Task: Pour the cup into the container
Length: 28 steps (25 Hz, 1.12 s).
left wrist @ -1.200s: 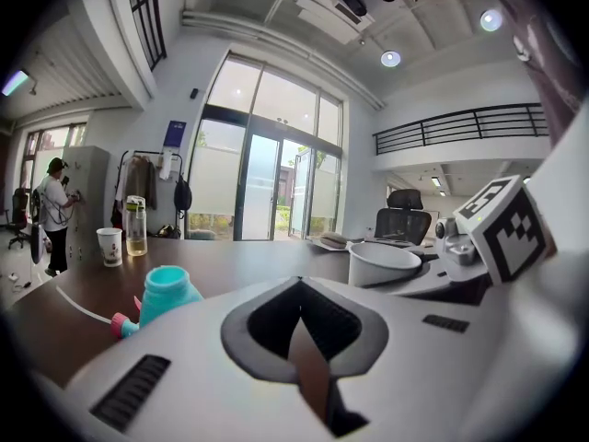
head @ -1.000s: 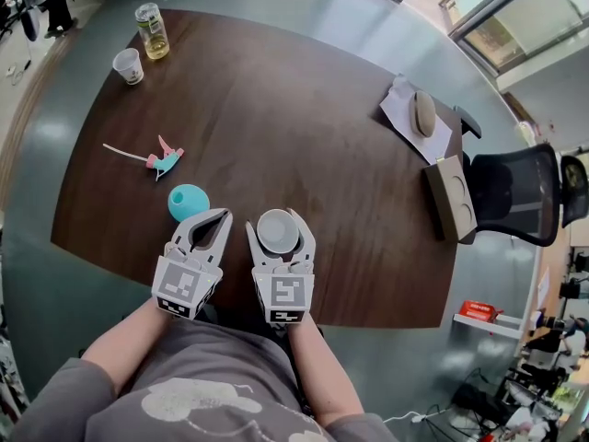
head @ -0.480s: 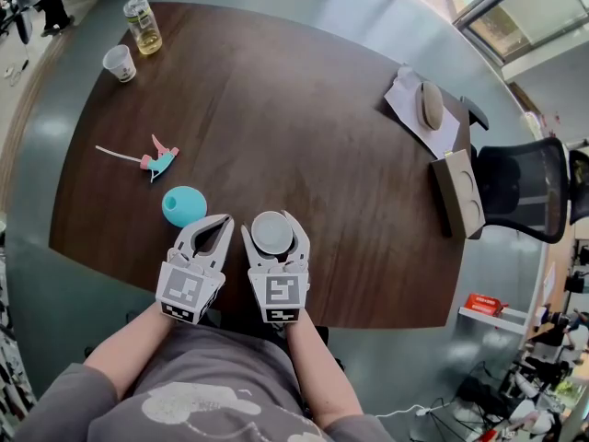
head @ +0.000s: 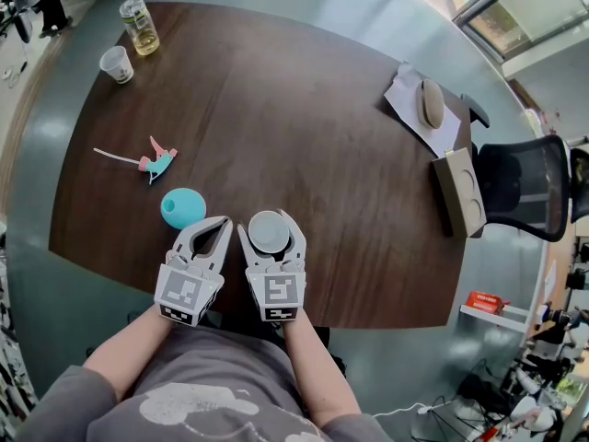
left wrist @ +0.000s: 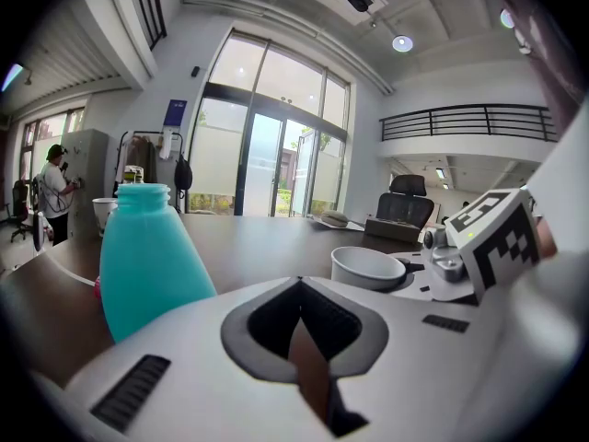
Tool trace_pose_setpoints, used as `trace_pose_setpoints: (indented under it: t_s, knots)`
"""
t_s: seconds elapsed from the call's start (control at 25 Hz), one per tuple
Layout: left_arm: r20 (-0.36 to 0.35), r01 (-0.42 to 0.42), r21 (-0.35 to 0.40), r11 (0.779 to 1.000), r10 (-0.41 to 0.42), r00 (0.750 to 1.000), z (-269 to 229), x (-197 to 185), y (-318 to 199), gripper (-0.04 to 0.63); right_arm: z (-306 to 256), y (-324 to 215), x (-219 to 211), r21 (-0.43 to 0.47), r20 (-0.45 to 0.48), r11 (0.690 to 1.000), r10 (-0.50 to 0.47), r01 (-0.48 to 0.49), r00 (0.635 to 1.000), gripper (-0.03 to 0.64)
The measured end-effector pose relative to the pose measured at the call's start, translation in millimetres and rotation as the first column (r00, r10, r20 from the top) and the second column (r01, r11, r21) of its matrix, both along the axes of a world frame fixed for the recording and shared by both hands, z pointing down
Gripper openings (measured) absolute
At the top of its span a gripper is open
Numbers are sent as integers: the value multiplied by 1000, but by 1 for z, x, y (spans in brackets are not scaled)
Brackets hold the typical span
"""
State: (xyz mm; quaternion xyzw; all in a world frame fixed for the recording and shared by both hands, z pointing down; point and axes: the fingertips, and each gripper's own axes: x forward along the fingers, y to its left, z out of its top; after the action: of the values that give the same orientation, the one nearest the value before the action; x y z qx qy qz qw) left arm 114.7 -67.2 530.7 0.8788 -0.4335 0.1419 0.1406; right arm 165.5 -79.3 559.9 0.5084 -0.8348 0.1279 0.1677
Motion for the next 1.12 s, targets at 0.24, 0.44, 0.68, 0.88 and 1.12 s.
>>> trace_pose_setpoints:
  t_s: [0.24, 0.44, 0.68, 0.88, 1.12]
  knots:
    - [-2, 3, -4, 1000, -3, 1000, 0, 0, 1, 8, -1, 1, 1, 0, 12, 1000, -4, 4, 1000, 296]
    - [0, 2, -3, 1000, -2, 1000, -1, -1, 2, 8, 1, 1, -2, -11, 10, 1000, -12, 12, 1000, 314]
    - [-2, 5, -2, 1000, -5, 1000, -2, -2, 2, 8, -1, -1, -4, -7, 22, 1000, 5, -5, 1000, 423]
    - [-8, 5, 12, 1000, -4, 1000, -8, -2, 4, 8, 0, 8, 3, -17, -2, 1000, 4, -4, 1000, 426]
    - [-24, 7, 25, 1000, -6, 1000, -17, -4, 8, 8, -5, 26, 10, -22, -31, 1000, -9, 9, 999, 426]
